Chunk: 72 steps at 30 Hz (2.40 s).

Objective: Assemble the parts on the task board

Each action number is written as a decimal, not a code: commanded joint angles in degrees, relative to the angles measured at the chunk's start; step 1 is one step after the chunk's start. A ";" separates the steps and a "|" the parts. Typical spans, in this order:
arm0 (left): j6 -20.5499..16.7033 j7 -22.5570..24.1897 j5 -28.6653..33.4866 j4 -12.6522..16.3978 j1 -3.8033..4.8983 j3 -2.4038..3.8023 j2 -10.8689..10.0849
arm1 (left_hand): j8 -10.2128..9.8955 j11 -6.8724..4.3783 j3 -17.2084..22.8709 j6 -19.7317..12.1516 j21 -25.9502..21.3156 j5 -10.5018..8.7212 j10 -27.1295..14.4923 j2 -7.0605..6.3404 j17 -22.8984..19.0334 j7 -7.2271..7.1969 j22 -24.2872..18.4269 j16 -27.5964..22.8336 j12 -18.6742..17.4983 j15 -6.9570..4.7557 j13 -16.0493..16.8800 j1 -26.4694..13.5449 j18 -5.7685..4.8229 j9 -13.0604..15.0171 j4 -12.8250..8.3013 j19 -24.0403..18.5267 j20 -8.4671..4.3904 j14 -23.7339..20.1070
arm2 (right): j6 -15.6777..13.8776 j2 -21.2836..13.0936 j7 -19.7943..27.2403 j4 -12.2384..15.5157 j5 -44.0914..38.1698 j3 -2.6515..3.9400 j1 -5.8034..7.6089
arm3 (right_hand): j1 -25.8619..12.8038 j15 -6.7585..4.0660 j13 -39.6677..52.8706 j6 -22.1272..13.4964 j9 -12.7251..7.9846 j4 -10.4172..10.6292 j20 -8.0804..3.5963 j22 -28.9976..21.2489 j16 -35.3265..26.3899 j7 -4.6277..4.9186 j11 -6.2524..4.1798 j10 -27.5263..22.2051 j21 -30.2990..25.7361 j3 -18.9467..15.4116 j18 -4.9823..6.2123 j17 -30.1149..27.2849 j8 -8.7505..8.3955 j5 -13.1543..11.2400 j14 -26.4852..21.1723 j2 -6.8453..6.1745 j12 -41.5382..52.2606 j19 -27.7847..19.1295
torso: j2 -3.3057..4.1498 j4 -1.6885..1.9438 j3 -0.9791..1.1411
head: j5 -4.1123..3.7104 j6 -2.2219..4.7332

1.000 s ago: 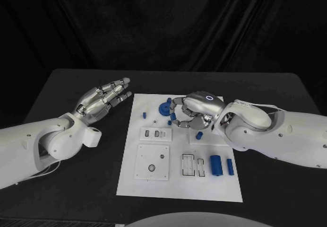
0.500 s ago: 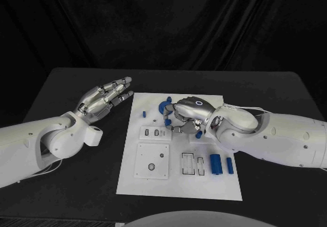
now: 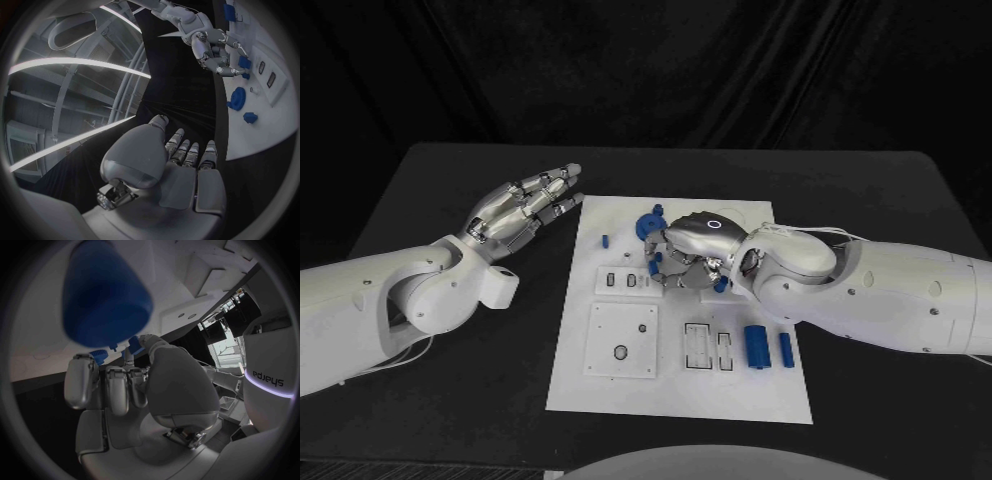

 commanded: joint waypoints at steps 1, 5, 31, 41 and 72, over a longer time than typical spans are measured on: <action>1.05 0.29 0.23 0.01 -0.04 0.05 0.14 | 0.28 0.15 0.46 0.12 0.38 0.22 0.18 -0.11 -0.05 0.16 0.06 -0.21 0.23 0.41 0.04 -0.55 1.10 0.05 0.00 0.06 0.50 0.08 | 2.03 0.12 -2.00 -0.19 -1.12 0.03 -0.24 | -0.30 0.48 15.10 0.42 -0.05 -0.47 0.18 10.22 0.14 -0.06 0.37 5.97 -0.48 0.04 0.96 15.10 -0.48 -0.14 6.11 -0.27 0.15 -0.24 | -0.01 0.00 -0.01 | 0.12 -0.07; 1.22 0.21 0.23 -0.08 -0.04 0.05 0.24 | 0.30 0.18 0.56 0.17 0.38 0.20 0.16 -0.03 -0.05 0.20 0.05 -0.21 0.19 0.45 0.03 -0.58 1.10 0.06 0.00 0.05 0.54 0.08 | 2.37 0.26 -2.15 -0.43 -1.24 0.03 -0.37 | -0.34 0.49 15.10 0.46 -0.11 -0.58 0.20 10.14 0.14 -0.02 0.39 5.97 -0.72 0.06 1.01 15.10 -0.71 -0.12 6.11 -0.30 0.15 -0.34 | -0.01 0.01 -0.01 | 0.24 -0.12; 1.95 -0.10 0.23 -0.43 -0.04 0.05 0.53 | 0.29 0.27 0.77 0.09 0.39 0.17 0.13 0.10 -0.05 0.27 0.05 -0.21 0.15 0.54 0.01 -0.62 1.09 0.04 -0.01 0.07 0.61 0.08 | 3.82 0.75 -2.15 -1.32 -1.31 0.03 -0.79 | -1.27 0.49 15.10 0.65 -0.42 -1.35 0.28 9.86 0.14 0.10 0.36 5.97 -1.68 -0.20 1.18 15.10 -2.58 -2.24 6.11 -0.30 0.15 -0.62 | -0.01 0.02 -0.02 | 0.56 -0.26; 2.15 -0.45 0.23 -0.67 -0.05 0.05 0.61 | 0.29 0.27 0.77 0.09 0.39 0.17 0.13 0.10 -0.05 0.27 0.05 -0.21 0.15 0.54 0.01 -0.62 1.09 0.04 -0.01 0.07 0.61 0.08 | 4.21 0.65 -1.50 -1.40 -1.31 0.03 -0.81 | -3.36 0.77 15.10 -3.38 -3.53 -2.77 0.52 9.68 0.14 0.62 0.68 5.97 -2.81 -2.67 1.28 15.10 -11.29 -17.02 6.11 -0.14 0.15 -0.60 | -0.01 0.00 -0.03 | 0.66 -0.50; -4.79 2.16 -8.54 0.56 -0.06 0.06 -1.43 | 0.15 -0.21 7.70 -1.59 0.71 -12.92 0.22 -4.24 -0.05 -0.81 0.20 -0.21 0.25 0.15 0.00 2.23 1.14 -0.10 -8.31 0.46 0.64 0.08 | -7.95 -6.31 4.32 4.71 5.43 0.05 5.41 | -7.68 -0.36 14.49 -14.35 -17.30 4.84 -0.57 9.41 -0.22 -0.69 -0.56 5.43 -5.58 -15.53 1.56 14.44 -32.23 -31.11 5.96 -3.58 -0.47 -0.65 | -0.01 0.00 0.06 | 1.44 0.21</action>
